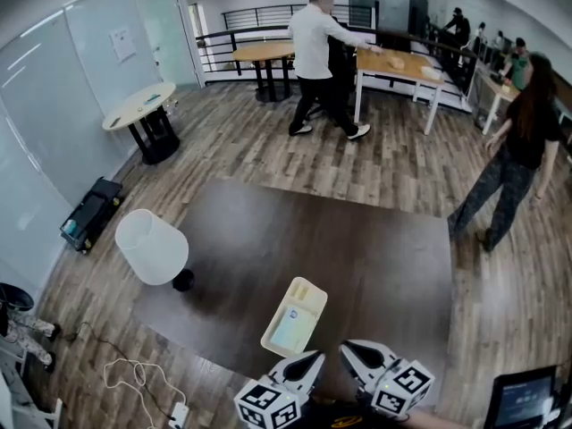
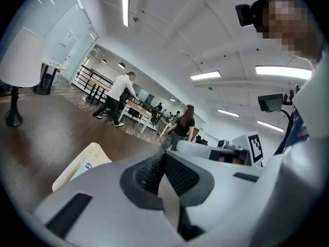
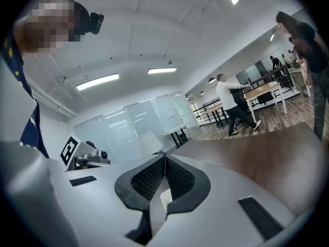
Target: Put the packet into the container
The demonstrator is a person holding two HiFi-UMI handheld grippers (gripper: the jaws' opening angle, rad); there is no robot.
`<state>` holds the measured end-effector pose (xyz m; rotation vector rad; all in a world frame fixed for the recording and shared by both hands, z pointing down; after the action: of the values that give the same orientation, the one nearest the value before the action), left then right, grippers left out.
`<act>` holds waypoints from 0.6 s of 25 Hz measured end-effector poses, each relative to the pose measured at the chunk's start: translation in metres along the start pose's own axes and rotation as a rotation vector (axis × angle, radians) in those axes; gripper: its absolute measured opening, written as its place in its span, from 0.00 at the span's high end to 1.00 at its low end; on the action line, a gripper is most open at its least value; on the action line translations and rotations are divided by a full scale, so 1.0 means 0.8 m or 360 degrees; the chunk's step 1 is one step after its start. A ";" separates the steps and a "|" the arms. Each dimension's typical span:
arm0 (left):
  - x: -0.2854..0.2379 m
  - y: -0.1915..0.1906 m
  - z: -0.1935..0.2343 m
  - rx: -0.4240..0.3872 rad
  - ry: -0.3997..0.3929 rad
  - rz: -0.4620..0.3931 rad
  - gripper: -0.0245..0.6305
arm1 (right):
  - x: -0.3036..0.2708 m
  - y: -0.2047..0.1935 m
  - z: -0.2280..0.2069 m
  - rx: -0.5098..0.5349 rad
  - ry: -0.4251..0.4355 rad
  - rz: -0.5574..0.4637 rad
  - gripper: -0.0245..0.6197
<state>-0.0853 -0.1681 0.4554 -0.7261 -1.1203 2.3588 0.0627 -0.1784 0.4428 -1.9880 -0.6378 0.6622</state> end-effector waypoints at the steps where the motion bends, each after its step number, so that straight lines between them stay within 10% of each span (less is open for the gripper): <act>1: -0.001 0.000 0.001 0.0004 0.0001 0.0004 0.96 | 0.000 0.000 -0.001 0.0002 -0.0003 0.0001 0.95; 15: -0.009 0.000 0.004 0.0059 -0.0011 0.0015 0.96 | 0.005 0.004 -0.001 0.0005 -0.0025 0.0009 0.95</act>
<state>-0.0819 -0.1741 0.4588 -0.7120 -1.0750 2.3852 0.0667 -0.1778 0.4400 -1.9844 -0.6403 0.6825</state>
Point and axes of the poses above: the fingertips, and each gripper's own axes: x backward along the fingers, z to its left, y out of its top, the point moved 7 cm from there along x, backward along the fingers, and after that the axes turned 2 degrees about z, right-handed, at the moved point
